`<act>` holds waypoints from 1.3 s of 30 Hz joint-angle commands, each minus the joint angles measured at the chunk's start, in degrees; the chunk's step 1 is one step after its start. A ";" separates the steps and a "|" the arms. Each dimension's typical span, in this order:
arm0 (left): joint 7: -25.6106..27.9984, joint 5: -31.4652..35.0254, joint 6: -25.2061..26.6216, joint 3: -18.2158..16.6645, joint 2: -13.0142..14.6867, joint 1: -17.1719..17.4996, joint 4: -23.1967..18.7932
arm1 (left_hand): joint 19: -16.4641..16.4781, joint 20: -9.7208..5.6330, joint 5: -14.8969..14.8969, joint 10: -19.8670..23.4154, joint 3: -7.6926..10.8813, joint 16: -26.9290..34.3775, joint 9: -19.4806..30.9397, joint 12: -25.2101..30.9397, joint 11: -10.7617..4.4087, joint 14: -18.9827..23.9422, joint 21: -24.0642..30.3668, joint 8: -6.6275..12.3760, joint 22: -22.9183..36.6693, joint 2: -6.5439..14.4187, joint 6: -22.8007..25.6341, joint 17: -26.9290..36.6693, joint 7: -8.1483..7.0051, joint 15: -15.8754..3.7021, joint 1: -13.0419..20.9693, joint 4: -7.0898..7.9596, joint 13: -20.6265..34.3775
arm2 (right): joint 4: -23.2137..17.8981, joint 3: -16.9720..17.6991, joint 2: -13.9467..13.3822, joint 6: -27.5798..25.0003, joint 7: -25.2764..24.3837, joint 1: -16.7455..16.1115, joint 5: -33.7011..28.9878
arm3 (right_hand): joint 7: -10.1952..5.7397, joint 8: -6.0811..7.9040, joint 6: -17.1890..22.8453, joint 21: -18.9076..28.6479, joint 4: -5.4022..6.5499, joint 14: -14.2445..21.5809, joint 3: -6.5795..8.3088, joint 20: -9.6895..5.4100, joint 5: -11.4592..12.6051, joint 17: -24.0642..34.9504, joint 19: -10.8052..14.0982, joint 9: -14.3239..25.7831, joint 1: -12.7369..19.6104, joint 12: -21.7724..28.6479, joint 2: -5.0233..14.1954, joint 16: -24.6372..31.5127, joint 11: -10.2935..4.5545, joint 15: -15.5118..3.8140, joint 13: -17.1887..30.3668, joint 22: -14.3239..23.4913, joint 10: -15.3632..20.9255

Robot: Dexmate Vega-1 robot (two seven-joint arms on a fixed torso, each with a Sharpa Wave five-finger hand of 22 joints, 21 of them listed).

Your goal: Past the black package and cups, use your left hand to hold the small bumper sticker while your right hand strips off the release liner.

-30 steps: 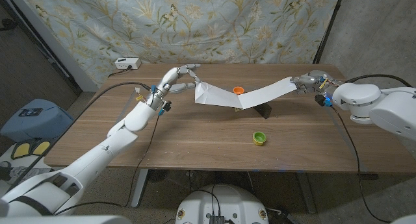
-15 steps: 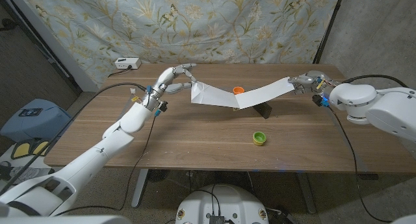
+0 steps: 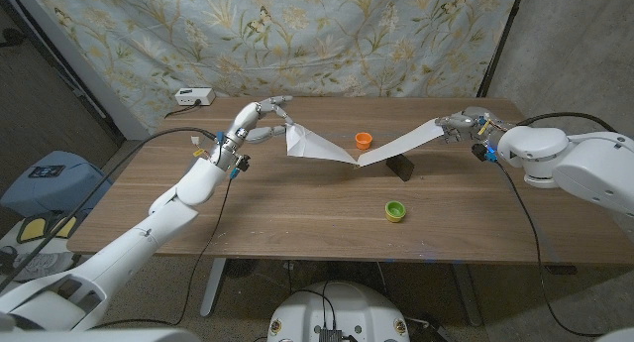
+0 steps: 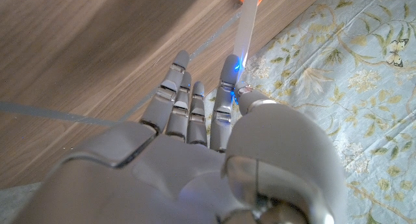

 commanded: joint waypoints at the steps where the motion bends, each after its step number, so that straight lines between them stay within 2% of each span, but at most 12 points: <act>1: 1.30 0.30 0.43 -0.90 0.47 1.36 -1.10 | -0.11 -0.13 0.26 0.03 0.38 -0.01 0.31 -0.04 0.10 -0.27 0.03 0.37 0.21 0.01 0.38 0.10 -0.03 -0.13 -0.51 -0.12 0.31 | 0.32 -0.22 -0.77 0.21 0.26 0.45 0.15 | 0.06 0.20 -0.06 0.30 0.04 0.22 0.62 -0.19 0.15 0.24 -0.19 0.10 -0.66 -0.09 0.05 -0.05 -0.29 -0.43 0.30 0.21 0.32; 17: 3.92 1.60 0.27 -2.10 0.94 3.25 -3.11 | -0.20 -0.05 0.25 -0.03 0.45 0.02 0.31 -0.05 0.22 -0.27 0.03 0.38 0.21 0.12 0.22 0.13 0.07 -0.09 -0.60 -0.05 0.30 | -0.40 0.28 -1.53 1.01 0.65 -0.58 0.22 | 0.06 0.39 -0.16 0.29 0.04 0.21 0.62 -0.21 0.14 0.30 -0.23 0.11 -0.70 -0.09 0.02 -0.13 -0.30 -0.48 0.32 0.21 0.34; 30: 4.08 0.25 -0.06 -2.27 0.78 3.81 -3.63 | -0.40 0.21 0.16 -0.33 0.36 0.06 0.91 -0.16 0.18 -0.43 -0.02 0.35 0.21 0.62 -1.02 0.20 -0.52 0.08 -0.80 0.20 0.31 | -0.15 -2.00 -0.71 1.75 1.27 1.27 0.00 | -0.31 0.25 -0.47 0.33 0.37 0.33 0.48 -0.02 0.09 0.29 -0.16 -0.22 -1.12 -0.11 -0.07 -0.23 -0.23 -0.22 0.28 0.21 0.40; 39: 4.05 -0.60 0.51 -2.61 0.91 4.46 -4.30 | -0.72 0.19 0.15 -0.66 0.25 0.00 1.14 -0.23 0.31 -0.72 -0.11 -0.14 0.23 1.04 -2.93 0.26 -0.36 0.29 -1.39 0.59 0.32 | 0.83 -3.21 -0.57 3.03 3.12 2.36 0.16 | -0.86 0.15 -0.19 0.36 0.29 0.10 -0.36 0.93 -0.27 0.32 -0.04 -0.87 -1.67 -0.06 -0.84 -0.35 0.62 0.91 0.22 0.20 0.67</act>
